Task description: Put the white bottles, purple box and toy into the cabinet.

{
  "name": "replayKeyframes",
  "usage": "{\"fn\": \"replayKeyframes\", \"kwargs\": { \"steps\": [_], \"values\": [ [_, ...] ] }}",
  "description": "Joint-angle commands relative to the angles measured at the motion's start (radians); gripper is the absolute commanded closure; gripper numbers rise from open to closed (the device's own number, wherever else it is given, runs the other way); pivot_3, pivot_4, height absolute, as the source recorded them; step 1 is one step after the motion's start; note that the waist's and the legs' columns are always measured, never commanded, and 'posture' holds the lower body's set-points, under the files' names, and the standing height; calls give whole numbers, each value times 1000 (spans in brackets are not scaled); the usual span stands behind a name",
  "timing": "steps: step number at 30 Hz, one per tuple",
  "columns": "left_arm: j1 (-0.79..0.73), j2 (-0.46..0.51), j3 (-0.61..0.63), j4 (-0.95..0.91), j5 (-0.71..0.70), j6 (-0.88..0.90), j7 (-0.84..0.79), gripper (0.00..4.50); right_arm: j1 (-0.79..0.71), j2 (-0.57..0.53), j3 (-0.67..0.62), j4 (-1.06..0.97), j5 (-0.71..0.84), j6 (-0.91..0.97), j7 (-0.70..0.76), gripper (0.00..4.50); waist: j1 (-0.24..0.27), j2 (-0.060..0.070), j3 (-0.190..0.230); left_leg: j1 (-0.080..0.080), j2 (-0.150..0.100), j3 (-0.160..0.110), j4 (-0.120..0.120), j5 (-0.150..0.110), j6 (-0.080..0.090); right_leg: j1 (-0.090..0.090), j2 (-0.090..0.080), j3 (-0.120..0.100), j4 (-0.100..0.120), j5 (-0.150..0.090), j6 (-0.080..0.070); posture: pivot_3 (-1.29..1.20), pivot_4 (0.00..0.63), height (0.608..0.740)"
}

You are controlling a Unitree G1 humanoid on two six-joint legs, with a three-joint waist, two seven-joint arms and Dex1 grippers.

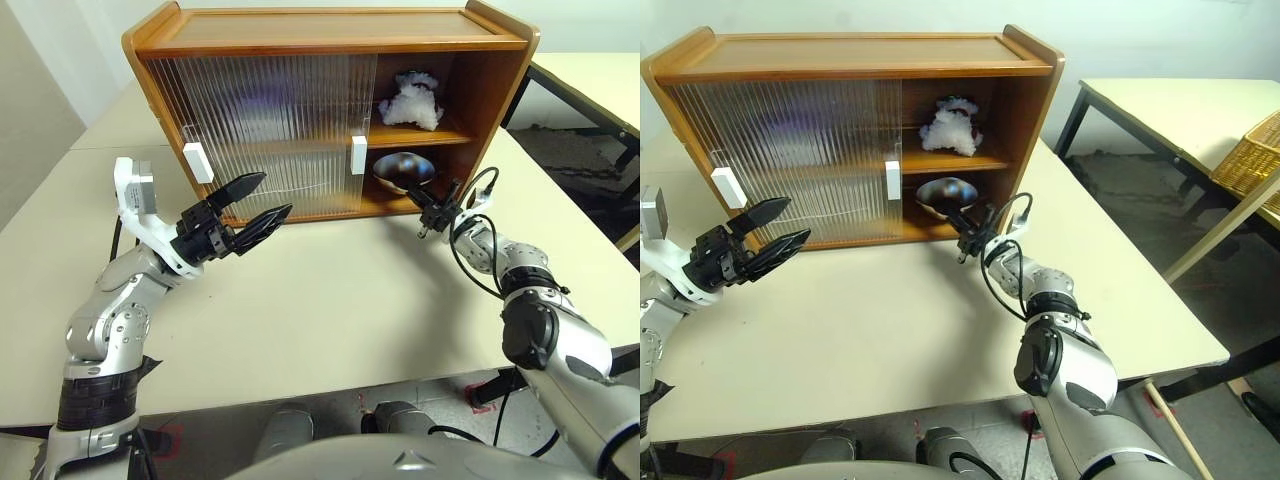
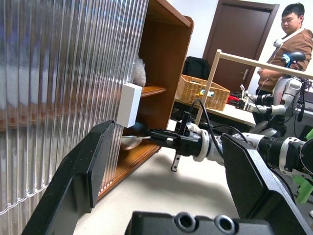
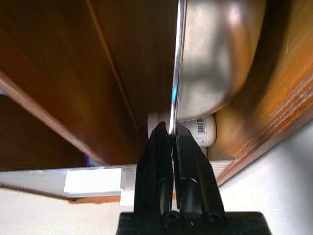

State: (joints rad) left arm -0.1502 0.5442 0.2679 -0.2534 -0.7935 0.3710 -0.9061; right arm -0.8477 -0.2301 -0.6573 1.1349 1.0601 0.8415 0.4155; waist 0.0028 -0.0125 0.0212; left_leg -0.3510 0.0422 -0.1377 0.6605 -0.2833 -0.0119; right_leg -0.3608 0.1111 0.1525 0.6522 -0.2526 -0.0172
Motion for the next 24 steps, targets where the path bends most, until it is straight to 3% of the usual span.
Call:
{"fn": "replayKeyframes", "kwargs": {
  "steps": [1, 12, 17, 24],
  "values": [
    [-1, 14, 9, -18, -6, 11, 2, 0, -33, 15, -29, 32, -23, -42, 9, 4475, 0, 0, 0, 0, 0, 0, 0, 0, 0, 0, 0, 0, 0, 0, 0, 60, 5, 740],
    [-6, 25, 13, -19, -8, 13, 3, 0, -72, 37, -73, 107, -82, -176, 10, 4475, 2, 0, 0, 1, 0, -6, 1, 0, 0, 1, 0, -1, 0, 1, -2, 63, 0, 740],
    [-12, 25, 9, -13, -7, 10, 1, 0, -70, 29, -80, 117, -112, -191, 13, 3079, 2, 0, 0, 1, 0, -7, 1, 0, 0, 1, 0, -1, 0, 1, -2, 59, 0, 740],
    [-28, 10, -9, 6, 2, 0, -8, 0, -47, -9, -74, 110, -142, -137, 29, 470, 2, 0, 0, 1, 0, -7, 1, 0, 0, 1, 0, -1, 0, 2, -3, 33, 0, 740]
  ]
}}
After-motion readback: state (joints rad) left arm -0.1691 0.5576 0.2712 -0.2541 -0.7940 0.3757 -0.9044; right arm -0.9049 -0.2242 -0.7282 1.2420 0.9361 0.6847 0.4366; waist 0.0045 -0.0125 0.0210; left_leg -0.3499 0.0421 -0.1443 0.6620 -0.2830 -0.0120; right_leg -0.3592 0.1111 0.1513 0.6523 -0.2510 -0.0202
